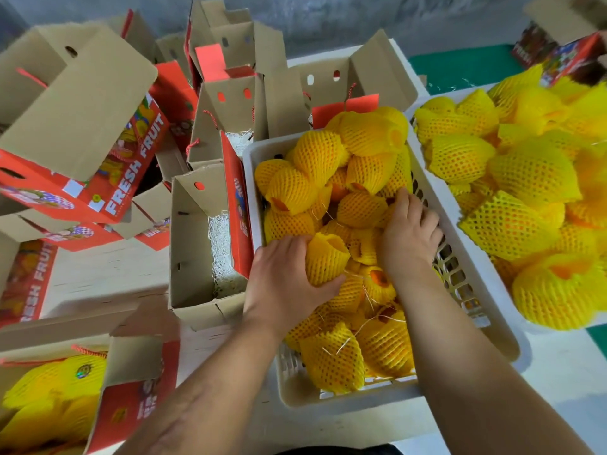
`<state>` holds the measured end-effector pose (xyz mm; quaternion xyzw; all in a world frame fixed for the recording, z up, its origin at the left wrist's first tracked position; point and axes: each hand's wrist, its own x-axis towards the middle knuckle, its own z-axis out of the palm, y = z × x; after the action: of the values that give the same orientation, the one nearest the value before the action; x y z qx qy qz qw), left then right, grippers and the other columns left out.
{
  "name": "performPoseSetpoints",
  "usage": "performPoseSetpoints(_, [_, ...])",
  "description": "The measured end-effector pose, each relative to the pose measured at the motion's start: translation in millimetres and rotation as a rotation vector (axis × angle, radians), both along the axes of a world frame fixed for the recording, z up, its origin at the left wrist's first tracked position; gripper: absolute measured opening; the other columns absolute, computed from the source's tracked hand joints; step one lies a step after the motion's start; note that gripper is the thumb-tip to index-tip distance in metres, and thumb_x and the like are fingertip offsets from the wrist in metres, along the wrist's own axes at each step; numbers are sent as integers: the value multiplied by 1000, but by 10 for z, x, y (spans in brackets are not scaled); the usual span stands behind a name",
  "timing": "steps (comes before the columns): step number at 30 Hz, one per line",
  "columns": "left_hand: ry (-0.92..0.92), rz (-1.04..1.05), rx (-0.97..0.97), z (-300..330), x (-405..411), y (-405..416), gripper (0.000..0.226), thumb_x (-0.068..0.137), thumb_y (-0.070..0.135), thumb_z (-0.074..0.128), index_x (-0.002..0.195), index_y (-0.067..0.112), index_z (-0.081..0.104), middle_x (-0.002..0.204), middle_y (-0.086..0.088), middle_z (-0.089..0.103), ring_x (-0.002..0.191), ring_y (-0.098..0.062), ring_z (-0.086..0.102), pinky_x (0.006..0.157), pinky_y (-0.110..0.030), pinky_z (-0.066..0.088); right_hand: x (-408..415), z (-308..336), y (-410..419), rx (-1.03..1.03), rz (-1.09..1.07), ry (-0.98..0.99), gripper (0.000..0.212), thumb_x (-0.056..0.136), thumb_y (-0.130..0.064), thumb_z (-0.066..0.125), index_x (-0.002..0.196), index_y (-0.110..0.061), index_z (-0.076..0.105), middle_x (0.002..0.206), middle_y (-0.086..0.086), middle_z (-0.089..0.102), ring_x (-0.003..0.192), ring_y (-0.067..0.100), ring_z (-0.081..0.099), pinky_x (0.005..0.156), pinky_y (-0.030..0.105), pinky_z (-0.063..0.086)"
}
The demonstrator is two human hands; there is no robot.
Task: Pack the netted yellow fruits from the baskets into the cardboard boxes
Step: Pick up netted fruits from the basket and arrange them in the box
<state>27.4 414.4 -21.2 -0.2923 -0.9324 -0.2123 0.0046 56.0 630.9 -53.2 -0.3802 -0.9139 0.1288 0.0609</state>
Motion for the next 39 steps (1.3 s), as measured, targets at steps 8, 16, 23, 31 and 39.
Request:
performPoseSetpoints(8, [37, -9, 47, -3, 5, -4, 80, 75, 85, 59, 123, 21, 56, 108, 2, 61, 103, -22, 59, 91, -41, 46, 151, 73, 115, 268, 149, -244, 55, 91, -10, 59, 140, -12, 32, 141, 17, 31, 130, 37, 38, 108, 44, 37])
performPoseSetpoints(16, [-118, 0, 243, 63, 46, -48, 74, 75, 81, 61, 117, 21, 56, 111, 3, 56, 105, -24, 59, 90, -41, 46, 663, 463, -290, 7, 78, 243, 89, 62, -52, 89, 126, -4, 50, 122, 20, 47, 118, 40, 45, 103, 53, 38])
performPoseSetpoints(23, [-703, -1, 812, 416, 243, -469, 54, 75, 63, 76, 124, 48, 59, 119, 21, 70, 109, 0, 68, 91, -29, 56, 973, 834, -1251, -703, 197, 657, 81, 72, -45, 85, 136, -25, 40, 119, -15, 60, 106, -3, 63, 82, 18, 52])
performPoseSetpoints(31, [-844, -50, 832, 743, 67, -2059, 65, 72, 44, 81, 131, 34, 56, 118, 2, 73, 109, -20, 71, 89, -36, 60, 770, 1187, -2522, -847, 414, 591, 79, 77, -26, 81, 145, -38, 42, 121, -18, 66, 114, 0, 63, 90, 19, 51])
performPoseSetpoints(39, [-663, 100, 512, 749, -352, -4130, 45, 83, 46, 83, 115, 52, 52, 88, 34, 71, 76, 20, 62, 63, -3, 46, 225, 944, -4269, -979, 530, 460, 66, 73, -20, 71, 131, -41, 46, 107, -19, 64, 97, 2, 65, 73, 22, 55])
